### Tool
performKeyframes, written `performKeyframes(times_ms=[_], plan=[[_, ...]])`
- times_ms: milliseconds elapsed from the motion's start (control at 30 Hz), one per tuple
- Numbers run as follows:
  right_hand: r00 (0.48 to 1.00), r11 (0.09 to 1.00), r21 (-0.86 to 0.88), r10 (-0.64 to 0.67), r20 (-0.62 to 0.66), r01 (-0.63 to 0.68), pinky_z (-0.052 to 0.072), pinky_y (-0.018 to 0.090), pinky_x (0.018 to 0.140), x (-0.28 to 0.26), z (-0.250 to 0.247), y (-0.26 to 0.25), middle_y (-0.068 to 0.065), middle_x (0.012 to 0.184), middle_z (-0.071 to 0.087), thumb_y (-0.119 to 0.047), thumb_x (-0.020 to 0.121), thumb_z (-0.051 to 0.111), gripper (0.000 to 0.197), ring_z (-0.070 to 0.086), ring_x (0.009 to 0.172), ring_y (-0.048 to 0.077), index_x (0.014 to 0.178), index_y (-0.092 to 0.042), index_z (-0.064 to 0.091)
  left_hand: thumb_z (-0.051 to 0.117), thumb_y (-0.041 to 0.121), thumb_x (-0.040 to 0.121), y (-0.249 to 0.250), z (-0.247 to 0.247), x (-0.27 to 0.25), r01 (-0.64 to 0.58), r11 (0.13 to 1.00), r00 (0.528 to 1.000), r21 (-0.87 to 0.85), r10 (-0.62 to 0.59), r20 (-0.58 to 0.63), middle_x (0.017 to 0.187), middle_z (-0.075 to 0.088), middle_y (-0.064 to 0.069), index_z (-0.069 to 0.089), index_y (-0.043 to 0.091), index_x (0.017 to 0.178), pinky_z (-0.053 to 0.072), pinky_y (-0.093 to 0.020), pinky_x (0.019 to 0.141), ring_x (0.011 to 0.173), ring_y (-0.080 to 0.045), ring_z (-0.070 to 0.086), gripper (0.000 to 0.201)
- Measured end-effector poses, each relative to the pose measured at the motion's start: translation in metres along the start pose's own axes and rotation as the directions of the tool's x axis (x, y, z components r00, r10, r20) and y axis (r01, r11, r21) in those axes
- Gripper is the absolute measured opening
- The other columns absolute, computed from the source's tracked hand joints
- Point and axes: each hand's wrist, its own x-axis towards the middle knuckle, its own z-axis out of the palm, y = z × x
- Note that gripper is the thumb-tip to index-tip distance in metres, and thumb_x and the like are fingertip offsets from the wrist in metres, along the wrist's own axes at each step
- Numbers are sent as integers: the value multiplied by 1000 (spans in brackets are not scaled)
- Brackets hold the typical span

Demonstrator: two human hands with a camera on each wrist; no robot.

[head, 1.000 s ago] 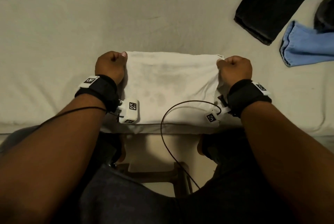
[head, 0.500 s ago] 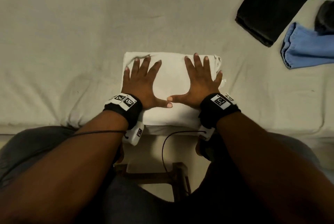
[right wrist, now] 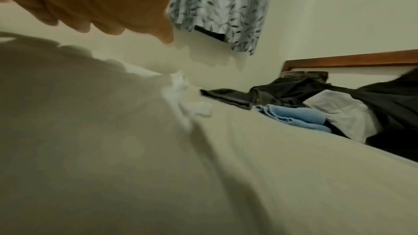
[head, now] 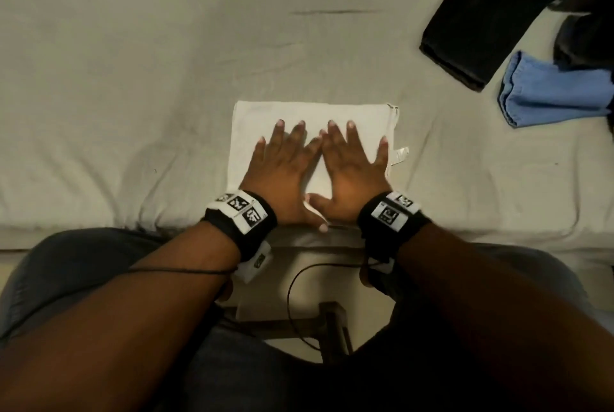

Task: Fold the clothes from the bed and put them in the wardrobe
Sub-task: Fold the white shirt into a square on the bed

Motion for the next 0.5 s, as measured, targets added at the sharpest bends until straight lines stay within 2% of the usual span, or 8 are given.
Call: performKeyframes(times_ms=[33,100,200,300,400,433,500], plan=[[1000,999,38,6,26,-7,-5,71,116,-7,13,-7,-4,168,-19,-72,85,45,104,-21,154,22,161,-24,-6,69,91,49,3,10,-6,-9,1000,1000,18,8,18,167,-22,-3,-15,31,159,-3,-59,123,152,-34,-25,151],[1000,993,117,29,-3,-29,-3,68,118,-21,38,-13,-8,168,-20,-74,90,35,95,-19,154,19,161,-27,-7,77,80,56,0,32,-17,12,998,999,54,-14,31,167,-25,-1,-17,35,158,-1,-59,124,153,-32,-22,146],[996,991,115,73,-55,-66,-3,64,120,-34,50,6,-12,167,-21,-86,85,23,96,-18,154,15,159,-36,-12,78,73,59,-12,50,-31,49,995,998,89,-45,-40,167,-22,0,-16,40,157,-7,-58,121,155,-32,-16,140],[987,979,125,161,29,-164,-4,64,120,-48,46,33,-16,163,-29,-94,78,19,102,-22,153,14,156,-41,-20,75,74,63,-20,49,-45,133,987,989,88,-127,-71,168,-21,2,-18,42,156,-12,-58,120,155,-30,-16,135],[976,967,133,213,53,-218,-2,67,119,-63,40,40,-15,163,-32,-97,72,19,108,-26,152,16,154,-41,-25,78,66,67,-30,46,-64,237,969,970,68,-233,-62,167,-24,1,-22,42,154,-10,-59,119,154,-30,-19,135],[980,971,131,195,40,-199,-3,67,118,-66,38,35,-13,162,-33,-98,71,22,112,-26,152,17,154,-40,-26,79,62,69,-32,46,-69,254,966,966,58,-251,-56,166,-25,1,-22,43,154,-10,-60,119,154,-31,-21,133],[998,995,83,64,-25,-61,-2,66,117,-73,35,15,-11,163,-33,-98,69,32,120,-26,152,20,155,-37,-25,75,57,76,-28,42,-78,215,974,974,73,-209,-84,167,-25,0,-22,44,153,-10,-59,120,153,-31,-22,125]])
